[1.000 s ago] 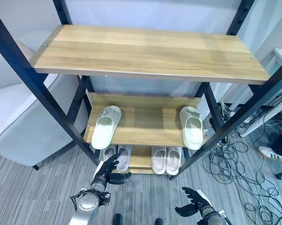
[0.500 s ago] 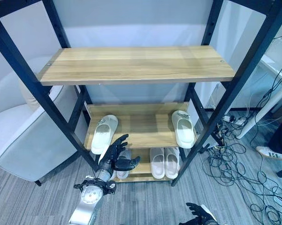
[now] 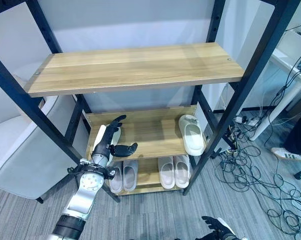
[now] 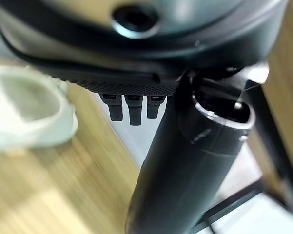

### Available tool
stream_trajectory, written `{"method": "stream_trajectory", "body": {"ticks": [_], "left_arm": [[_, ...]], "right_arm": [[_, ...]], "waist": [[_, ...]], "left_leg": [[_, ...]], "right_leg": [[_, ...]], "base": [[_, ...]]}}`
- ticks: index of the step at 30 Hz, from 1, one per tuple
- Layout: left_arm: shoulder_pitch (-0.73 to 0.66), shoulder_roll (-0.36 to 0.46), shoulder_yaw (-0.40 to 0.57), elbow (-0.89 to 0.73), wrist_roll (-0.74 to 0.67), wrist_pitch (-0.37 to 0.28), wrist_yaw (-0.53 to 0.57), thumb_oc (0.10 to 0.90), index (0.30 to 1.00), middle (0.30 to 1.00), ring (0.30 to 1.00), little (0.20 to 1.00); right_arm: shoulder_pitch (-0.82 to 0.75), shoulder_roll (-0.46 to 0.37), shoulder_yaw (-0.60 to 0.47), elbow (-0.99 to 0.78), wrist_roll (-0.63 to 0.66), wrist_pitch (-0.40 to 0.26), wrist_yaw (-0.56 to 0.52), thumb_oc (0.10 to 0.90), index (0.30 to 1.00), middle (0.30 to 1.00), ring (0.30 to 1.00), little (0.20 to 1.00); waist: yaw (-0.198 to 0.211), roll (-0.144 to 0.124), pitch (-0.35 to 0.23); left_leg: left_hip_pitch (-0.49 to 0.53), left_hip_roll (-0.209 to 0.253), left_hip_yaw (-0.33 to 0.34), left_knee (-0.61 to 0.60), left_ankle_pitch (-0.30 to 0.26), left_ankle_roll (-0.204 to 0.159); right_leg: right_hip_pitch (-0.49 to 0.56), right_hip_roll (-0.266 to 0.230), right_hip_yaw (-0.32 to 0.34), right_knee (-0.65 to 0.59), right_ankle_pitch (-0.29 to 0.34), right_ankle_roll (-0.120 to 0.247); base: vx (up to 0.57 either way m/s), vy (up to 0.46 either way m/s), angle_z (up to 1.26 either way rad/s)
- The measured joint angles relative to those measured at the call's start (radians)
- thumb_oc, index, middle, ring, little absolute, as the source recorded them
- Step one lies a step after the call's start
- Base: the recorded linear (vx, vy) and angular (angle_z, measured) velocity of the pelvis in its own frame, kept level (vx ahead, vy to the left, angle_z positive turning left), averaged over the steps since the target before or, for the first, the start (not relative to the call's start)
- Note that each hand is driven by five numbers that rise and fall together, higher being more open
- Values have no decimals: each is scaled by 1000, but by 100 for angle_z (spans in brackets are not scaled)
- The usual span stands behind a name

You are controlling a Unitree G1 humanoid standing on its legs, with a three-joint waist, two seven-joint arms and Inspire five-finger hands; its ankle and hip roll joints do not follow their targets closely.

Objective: Arrange the slippers neatly on the shoe rack.

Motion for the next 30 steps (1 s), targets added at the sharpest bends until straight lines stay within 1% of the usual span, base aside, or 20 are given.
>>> {"method": "stream_trajectory", "body": {"ticks": [1, 3, 4, 6, 7, 11, 12, 15, 17, 18, 19, 24, 26, 30], "left_arm": [[-35, 55, -32, 36, 35, -2, 11, 800, 900, 900, 900, 900], [-88, 112, -63, 84, 65, -2, 16, 800, 900, 900, 900, 900], [-106, 131, -63, 96, 80, -6, 31, 800, 900, 900, 900, 900], [-114, 161, -74, 116, 90, -19, 35, 800, 900, 900, 900, 900], [-143, 200, -104, 160, 110, -18, 39, 800, 900, 900, 900, 900], [-156, 241, -110, 192, 136, -27, 62, 800, 900, 900, 900, 900], [-175, 271, -119, 196, 145, -38, 65, 800, 900, 900, 900, 900], [-205, 297, -123, 220, 164, -37, 71, 800, 900, 900, 900, 900], [-239, 337, -165, 247, 174, -37, 75, 800, 900, 900, 900, 900], [-287, 387, -234, 284, 194, -37, 77, 800, 900, 900, 900, 900], [-312, 407, -264, 304, 204, -36, 76, 800, 900, 900, 900, 900], [-392, 418, -281, 341, 215, -40, 95, 800, 900, 900, 900, 900], [-461, 426, -314, 353, 216, -40, 99, 800, 900, 900, 900, 900], [-486, 428, -321, 361, 215, -39, 101, 800, 900, 900, 900, 900]], "right_arm": [[-12, -1, 2, 0, 1, 0, 0, 800, 900, 900, 900, 900], [-32, -8, 11, 0, 2, -1, 0, 800, 900, 900, 900, 900], [-41, -12, 16, 0, 3, -2, 0, 800, 900, 900, 900, 900], [-44, -17, 22, -3, 4, -3, 0, 800, 900, 900, 900, 900], [-53, -26, 32, -4, 5, -3, 0, 800, 900, 900, 900, 900], [-63, -28, 37, 0, 10, -4, -1, 800, 900, 900, 900, 900], [-72, -28, 37, 2, 11, -4, -1, 800, 900, 900, 900, 900], [-82, -28, 37, 1, 15, -5, -1, 800, 900, 900, 900, 900], [-87, -29, 38, -3, 17, -7, -1, 800, 900, 900, 900, 900], [-96, -30, 39, -5, 17, -9, -1, 800, 900, 900, 900, 900], [-101, -30, 39, -4, 18, -9, -1, 800, 900, 900, 900, 900], [-123, -30, 43, -5, 21, -21, -2, 800, 900, 900, 900, 900], [-140, -31, 42, -5, 22, -22, -3, 800, 900, 900, 900, 900], [-146, -31, 48, -6, 24, -25, -5, 800, 900, 900, 900, 900]], "waist": [[-5, 1, 13], [-4, 1, 35], [-5, 1, 59], [-7, 0, 61], [-6, -1, 67], [-6, -16, 97], [-6, -23, 113], [-6, -27, 118], [-6, -29, 124], [-6, -31, 135], [-6, -31, 137], [-2, -47, 167], [2, -53, 186], [4, -55, 191]], "left_leg": [[-3, 1, 0, 0, 1, -1], [-13, 1, 4, 0, 4, -4], [-16, 1, 4, 0, 6, -5], [-29, 1, 6, 0, 7, -6], [-44, 1, 7, 0, 9, -5], [-44, 1, 8, 0, 10, -5], [-47, 1, 8, 0, 10, -6], [-56, 0, 9, 0, 10, -6], [-62, 0, 9, 0, 12, -7], [-68, 1, 9, 0, 14, -7], [-75, 0, 9, 0, 15, -8], [-98, 0, 14, 0, 21, -13], [-114, -1, 12, 0, 28, -12], [-131, -1, 13, 0, 33, -12]], "right_leg": [[-3, 1, 0, 0, 2, -1], [-15, 1, 1, 0, 4, -1], [-19, 1, 3, 0, 10, -1], [-34, 1, 3, 0, 12, -2], [-49, 1, 3, 1, 15, -2], [-49, 0, 3, 0, 16, -2], [-52, 1, 3, 0, 16, -3], [-61, 0, 4, 0, 17, -3], [-68, 0, 4, 1, 19, -3], [-72, 1, 3, 1, 21, -3], [-80, 1, 4, 1, 22, -2], [-104, -1, 5, 1, 29, -1], [-120, 0, 4, 1, 36, 0], [-136, -1, 4, 1, 40, -1]], "base": [[-49, 18, -3], [-61, 19, -5], [-81, 25, -4], [-55, 16, -3], [-32, 9, -2], [-43, 15, -1], [-34, 19, 0], [-49, 17, 0], [-52, 15, 0], [-60, 16, 1], [-60, 16, -2], [-53, 10, -1], [-47, 9, 2], [-11, 2, 0]]}}
